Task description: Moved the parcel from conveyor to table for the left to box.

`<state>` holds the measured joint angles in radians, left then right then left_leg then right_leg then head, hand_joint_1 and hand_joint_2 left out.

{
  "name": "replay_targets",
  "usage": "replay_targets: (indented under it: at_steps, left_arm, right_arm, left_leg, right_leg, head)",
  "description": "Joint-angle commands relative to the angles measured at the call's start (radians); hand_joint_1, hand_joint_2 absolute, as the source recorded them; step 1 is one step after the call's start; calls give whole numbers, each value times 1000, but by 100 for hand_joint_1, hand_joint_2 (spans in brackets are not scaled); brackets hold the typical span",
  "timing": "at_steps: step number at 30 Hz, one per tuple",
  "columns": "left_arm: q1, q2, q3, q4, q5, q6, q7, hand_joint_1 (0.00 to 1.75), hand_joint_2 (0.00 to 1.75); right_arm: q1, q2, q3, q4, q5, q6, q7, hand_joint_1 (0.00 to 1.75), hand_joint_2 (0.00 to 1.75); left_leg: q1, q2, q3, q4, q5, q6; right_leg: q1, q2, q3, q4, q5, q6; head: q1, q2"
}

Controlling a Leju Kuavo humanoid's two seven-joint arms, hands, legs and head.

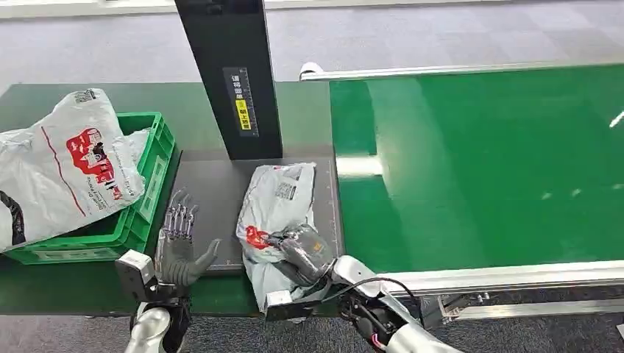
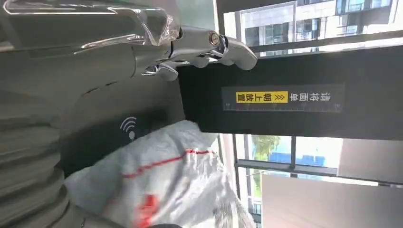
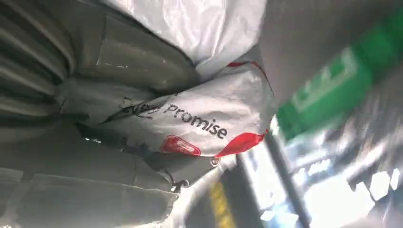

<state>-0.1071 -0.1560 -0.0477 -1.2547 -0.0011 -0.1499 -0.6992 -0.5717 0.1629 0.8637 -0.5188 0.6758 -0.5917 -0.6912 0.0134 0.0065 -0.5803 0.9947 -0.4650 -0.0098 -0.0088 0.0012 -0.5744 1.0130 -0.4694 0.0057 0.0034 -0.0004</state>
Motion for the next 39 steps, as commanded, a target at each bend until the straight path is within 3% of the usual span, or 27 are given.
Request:
replay_targets:
  at_steps: [1, 9, 15, 18, 31, 39]
  left_arm:
    - [-29, 9, -17, 72, 2, -1, 1, 0, 175]
    - [-25, 8, -30, 76, 1, -11, 1, 0, 175]
    - [-24, 11, -48, 65, -3, -21, 1, 0, 175]
    - [-23, 17, -67, 49, -20, -27, 1, 0, 175]
    - [-23, 17, -67, 49, -20, -27, 1, 0, 175]
    - [-32, 42, -122, 8, -133, 12, 4, 0, 175]
  right_arm:
    - [-19, -52, -81, -11, -63, -14, -7, 0, 175]
    - [56, -99, -192, -190, -212, 29, -7, 0, 175]
    - [105, -97, -267, -289, -402, 230, -7, 0, 175]
    - [132, -98, -315, -356, -514, 385, -7, 0, 175]
    - [132, -98, -315, -356, -514, 385, -7, 0, 175]
    - [210, -75, -498, -412, -757, 695, -7, 0, 175]
  left_leg:
    - [0, -3, 0, -1, 1, 1]
    - [0, -3, 0, -1, 1, 1]
    - [0, -3, 0, -1, 1, 1]
    - [0, -3, -1, -1, 1, 1]
    - [0, -3, -1, -1, 0, 1]
    - [0, -3, -1, -1, 0, 0]
  right_leg:
    - [0, -3, 1, -1, 0, 0]
    - [0, -3, 1, -1, 0, 0]
    - [0, -3, 1, -2, 0, 0]
    - [0, -3, 0, -1, 0, 0]
    - [0, -2, 0, -1, 0, 0]
    - [0, -3, 0, -1, 0, 0]
  head:
    - [0, 0]
    - [0, 0]
    - [0, 0]
    - [0, 0]
    - [0, 0]
    - [0, 0]
